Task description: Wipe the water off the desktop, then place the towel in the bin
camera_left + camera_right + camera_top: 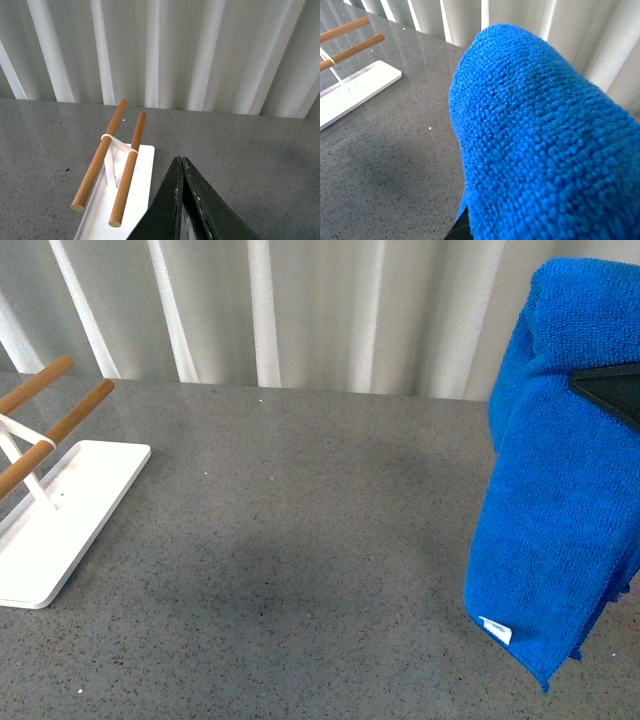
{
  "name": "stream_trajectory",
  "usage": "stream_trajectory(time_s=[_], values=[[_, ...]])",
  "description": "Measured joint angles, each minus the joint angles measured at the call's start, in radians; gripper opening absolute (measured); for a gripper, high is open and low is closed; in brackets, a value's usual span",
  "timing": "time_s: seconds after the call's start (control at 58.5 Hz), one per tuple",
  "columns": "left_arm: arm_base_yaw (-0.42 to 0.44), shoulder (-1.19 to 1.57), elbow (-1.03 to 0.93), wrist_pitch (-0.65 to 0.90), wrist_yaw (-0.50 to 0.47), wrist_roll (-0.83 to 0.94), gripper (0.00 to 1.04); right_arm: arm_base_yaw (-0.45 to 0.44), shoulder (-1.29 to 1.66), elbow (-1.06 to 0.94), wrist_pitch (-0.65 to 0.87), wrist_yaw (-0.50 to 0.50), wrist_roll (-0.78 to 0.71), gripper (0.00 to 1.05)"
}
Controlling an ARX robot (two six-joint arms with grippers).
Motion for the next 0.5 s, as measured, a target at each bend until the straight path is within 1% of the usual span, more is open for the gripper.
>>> stream_trajectory(time_s=[0.495], values=[[0.0, -0.324, -0.005, -0.291, 0.0, 0.0, 0.04, -0.002, 0.001, 0.0, -0.006, 0.0, 0.0, 0.04]])
